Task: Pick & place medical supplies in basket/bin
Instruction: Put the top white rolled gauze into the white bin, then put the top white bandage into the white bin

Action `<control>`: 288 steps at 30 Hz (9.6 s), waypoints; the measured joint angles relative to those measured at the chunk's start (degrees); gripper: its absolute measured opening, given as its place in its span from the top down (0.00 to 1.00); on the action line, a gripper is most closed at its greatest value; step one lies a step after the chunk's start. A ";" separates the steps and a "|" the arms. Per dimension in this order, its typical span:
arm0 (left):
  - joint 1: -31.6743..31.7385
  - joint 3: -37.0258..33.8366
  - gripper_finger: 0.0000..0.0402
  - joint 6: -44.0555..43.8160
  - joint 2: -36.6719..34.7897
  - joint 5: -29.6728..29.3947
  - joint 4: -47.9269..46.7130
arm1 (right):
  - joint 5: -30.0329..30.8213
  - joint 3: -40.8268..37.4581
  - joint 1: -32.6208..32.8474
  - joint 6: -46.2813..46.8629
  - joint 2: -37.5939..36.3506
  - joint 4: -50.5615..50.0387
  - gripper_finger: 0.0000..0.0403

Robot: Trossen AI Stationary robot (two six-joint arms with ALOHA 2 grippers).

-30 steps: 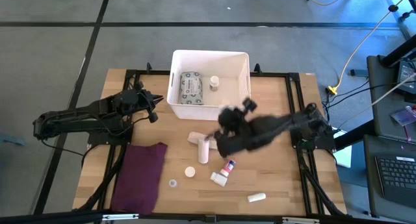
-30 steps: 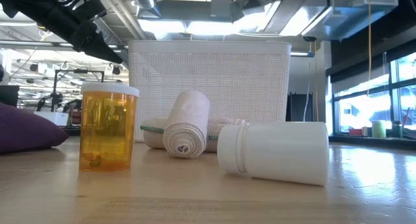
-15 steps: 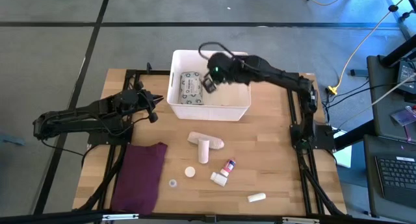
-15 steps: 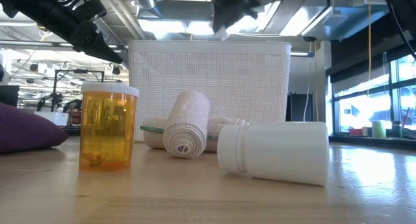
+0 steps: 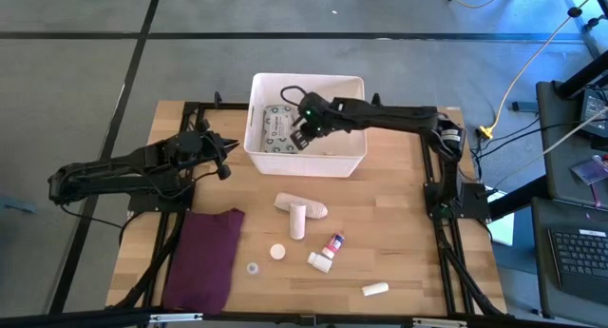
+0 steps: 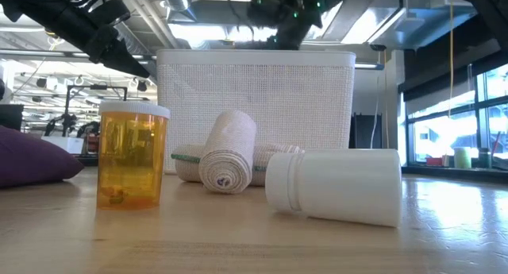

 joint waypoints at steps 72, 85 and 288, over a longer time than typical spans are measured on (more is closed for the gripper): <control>0.00 0.00 0.92 -0.07 -0.02 0.01 -0.01 | 11.89 27.98 21.37 -12.71 -5.33 -22.75 0.49; 0.00 0.00 0.92 -0.15 -0.02 0.02 -0.02 | 52.37 16.04 51.05 29.35 -6.01 -50.77 0.49; -31.71 47.56 0.23 48.20 69.20 9.23 -6.67 | 67.26 -36.53 67.80 78.28 -14.40 -47.45 0.49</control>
